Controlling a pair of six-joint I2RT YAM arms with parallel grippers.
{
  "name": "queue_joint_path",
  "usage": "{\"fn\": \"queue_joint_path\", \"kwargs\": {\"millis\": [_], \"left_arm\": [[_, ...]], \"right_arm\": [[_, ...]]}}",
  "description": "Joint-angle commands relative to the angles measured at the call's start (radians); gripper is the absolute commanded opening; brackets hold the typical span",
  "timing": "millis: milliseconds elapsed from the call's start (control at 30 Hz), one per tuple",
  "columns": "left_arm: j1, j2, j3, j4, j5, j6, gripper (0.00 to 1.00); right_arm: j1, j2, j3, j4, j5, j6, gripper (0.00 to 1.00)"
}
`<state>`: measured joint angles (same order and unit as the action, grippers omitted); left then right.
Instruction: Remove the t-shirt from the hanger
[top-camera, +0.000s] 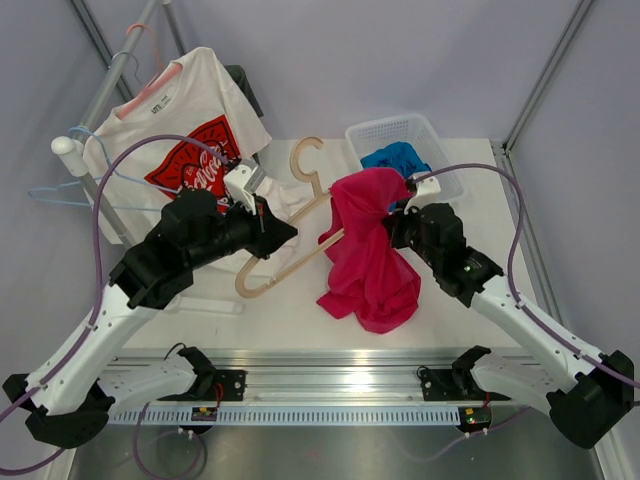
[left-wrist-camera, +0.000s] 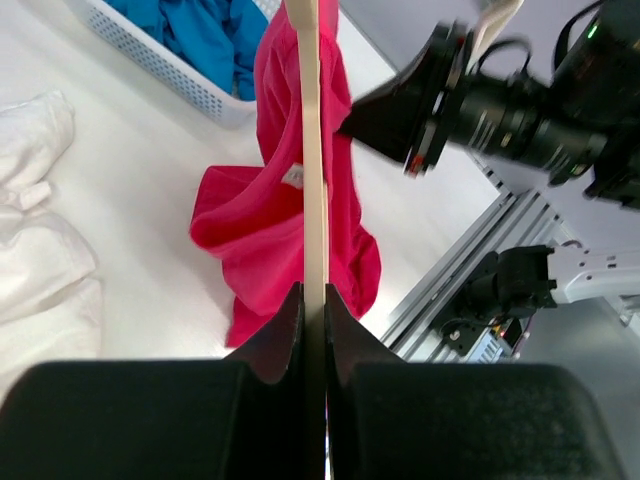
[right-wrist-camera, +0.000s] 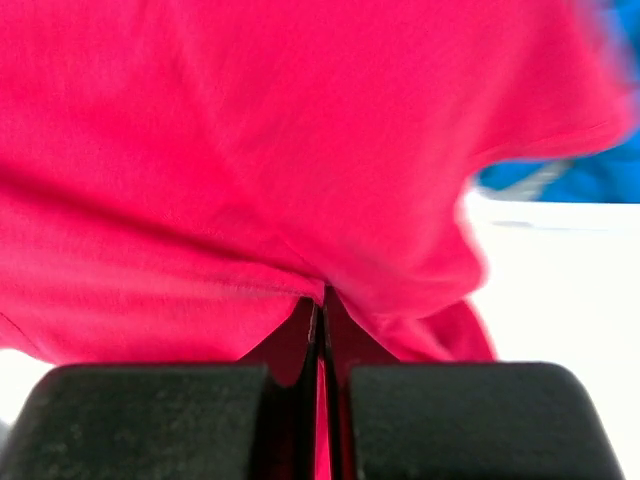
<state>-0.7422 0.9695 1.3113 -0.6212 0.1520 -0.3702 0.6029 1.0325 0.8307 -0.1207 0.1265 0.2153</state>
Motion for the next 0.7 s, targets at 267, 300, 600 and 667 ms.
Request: {"fn": "queue_joint_path", "kwargs": {"millis": [267,300,600,667], "left_arm": [[-0.002,-0.167,-0.004,-0.216,0.012,0.148,0.00],[-0.002,-0.189,0.002,-0.228,0.005,0.148,0.00],[-0.002,-0.229,0.028,-0.233,-0.080,0.119,0.00],[-0.002,-0.255,0.006,-0.183,-0.104,0.100,0.00]], "right_arm": [[-0.239,0.064,0.220,-0.128,0.180,0.026,0.00],[-0.248,0.067,0.223,-0.143,0.183,0.027,0.00],[-0.299,-0.101,0.134,-0.226,0.461,0.153,0.00],[-0.299,-0.110,0.102,-0.259,0.487,0.199,0.00]]}}
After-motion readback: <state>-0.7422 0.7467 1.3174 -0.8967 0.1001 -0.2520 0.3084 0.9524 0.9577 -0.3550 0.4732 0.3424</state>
